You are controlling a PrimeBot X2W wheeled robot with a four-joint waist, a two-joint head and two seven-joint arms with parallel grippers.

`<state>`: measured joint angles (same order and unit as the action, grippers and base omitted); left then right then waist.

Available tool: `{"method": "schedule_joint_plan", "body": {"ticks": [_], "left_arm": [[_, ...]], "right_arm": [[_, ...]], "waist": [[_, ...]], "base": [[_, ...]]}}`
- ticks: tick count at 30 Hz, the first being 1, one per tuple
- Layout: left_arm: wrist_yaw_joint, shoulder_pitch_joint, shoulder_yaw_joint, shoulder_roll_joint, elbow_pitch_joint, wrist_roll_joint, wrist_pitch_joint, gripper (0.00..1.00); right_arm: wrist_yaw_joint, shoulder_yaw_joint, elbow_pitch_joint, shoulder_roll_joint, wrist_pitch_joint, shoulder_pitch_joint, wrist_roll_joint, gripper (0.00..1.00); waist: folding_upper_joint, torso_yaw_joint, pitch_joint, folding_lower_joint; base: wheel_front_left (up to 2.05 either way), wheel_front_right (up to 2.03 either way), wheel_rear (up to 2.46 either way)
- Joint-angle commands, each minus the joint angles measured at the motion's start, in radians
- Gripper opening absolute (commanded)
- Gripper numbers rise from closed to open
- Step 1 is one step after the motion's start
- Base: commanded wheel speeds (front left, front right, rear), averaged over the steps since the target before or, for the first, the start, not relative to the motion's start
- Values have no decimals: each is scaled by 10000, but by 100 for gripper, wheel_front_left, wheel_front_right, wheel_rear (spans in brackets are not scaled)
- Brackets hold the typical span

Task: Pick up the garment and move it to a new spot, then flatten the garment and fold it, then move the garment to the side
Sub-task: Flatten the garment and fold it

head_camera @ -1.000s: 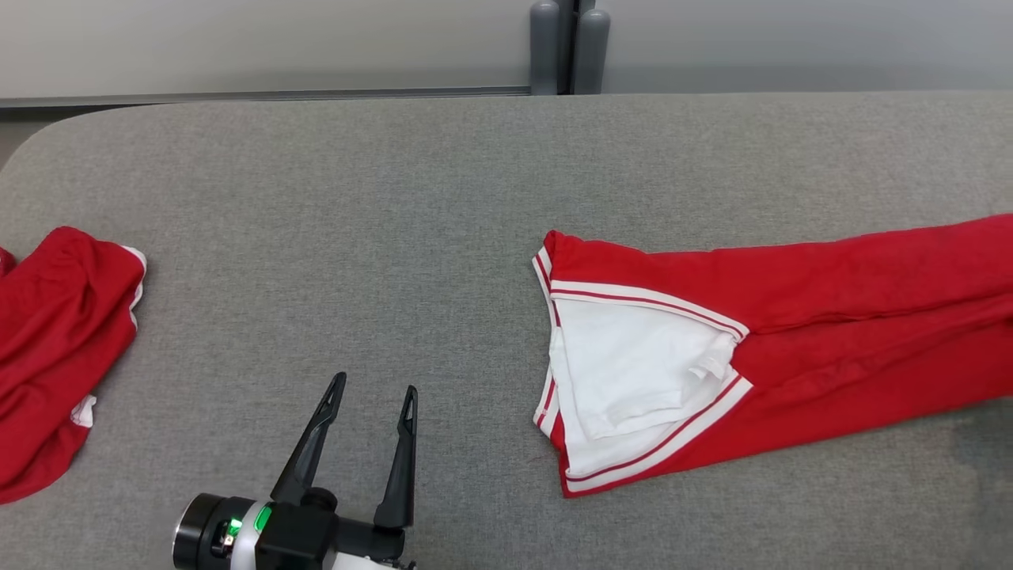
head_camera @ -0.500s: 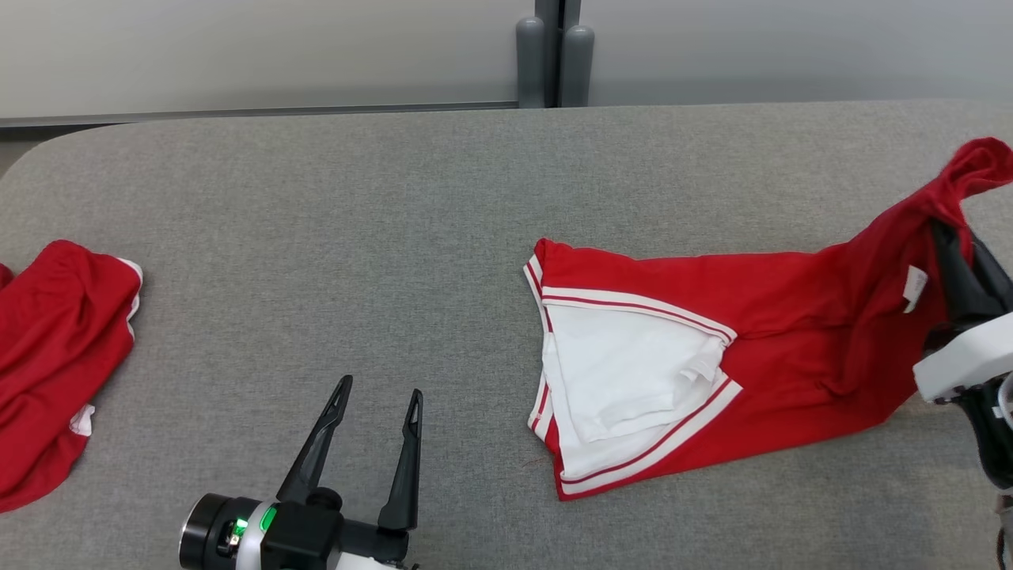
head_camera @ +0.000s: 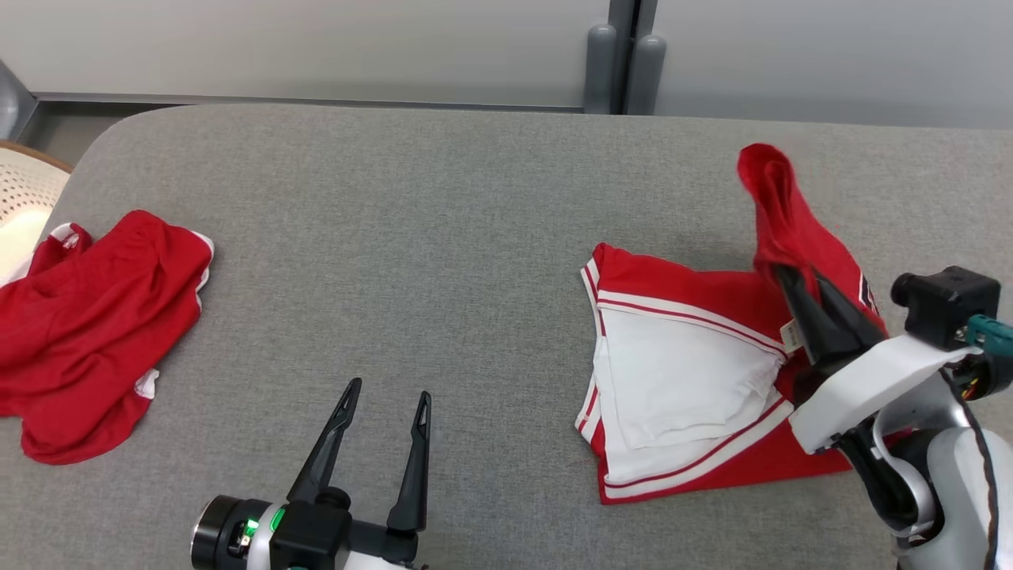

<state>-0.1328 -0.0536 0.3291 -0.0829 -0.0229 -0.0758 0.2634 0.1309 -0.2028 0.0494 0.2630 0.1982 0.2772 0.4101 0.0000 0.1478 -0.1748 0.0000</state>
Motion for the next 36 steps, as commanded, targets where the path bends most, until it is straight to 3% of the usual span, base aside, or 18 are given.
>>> {"method": "schedule_joint_plan", "body": {"ticks": [1,8,17,18,19,20,24,28,36], "left_arm": [[39,-39,-52,4,27,56,15,100],[86,-53,-58,147,135,1,15,100],[163,-62,-55,221,244,-1,15,100],[173,-69,-71,225,243,7,15,100],[168,-78,-79,234,240,21,15,100],[158,-92,-93,239,250,33,15,100],[156,-147,-136,253,300,67,15,100],[130,-205,-226,263,286,84,15,100],[54,-438,-493,278,20,-38,15,100]], "right_arm": [[-5,-105,-96,-53,106,-179,-28,0],[-5,-886,-119,-387,641,-504,104,0],[-5,-1645,892,-824,899,-580,330,1],[-5,-1680,971,-884,874,-591,373,38],[-5,-1682,1053,-958,809,-594,421,65],[-5,-1688,1115,-1028,797,-621,492,100],[-5,-1553,765,-1098,669,-681,988,100],[-4,-726,-59,-987,-37,-685,1217,100],[-5,566,-288,23,-2232,-1070,-183,100]], "waist": [[0,135,-13,0],[0,443,12,0],[0,667,93,0],[0,679,99,0],[0,689,106,0],[0,695,115,0],[0,677,189,0],[0,548,317,0],[0,58,808,0]], "base": [[0,0,0],[0,0,0],[0,0,0],[0,0,0],[0,0,0],[0,0,0],[0,0,0],[0,0,0],[0,0,0]]}}
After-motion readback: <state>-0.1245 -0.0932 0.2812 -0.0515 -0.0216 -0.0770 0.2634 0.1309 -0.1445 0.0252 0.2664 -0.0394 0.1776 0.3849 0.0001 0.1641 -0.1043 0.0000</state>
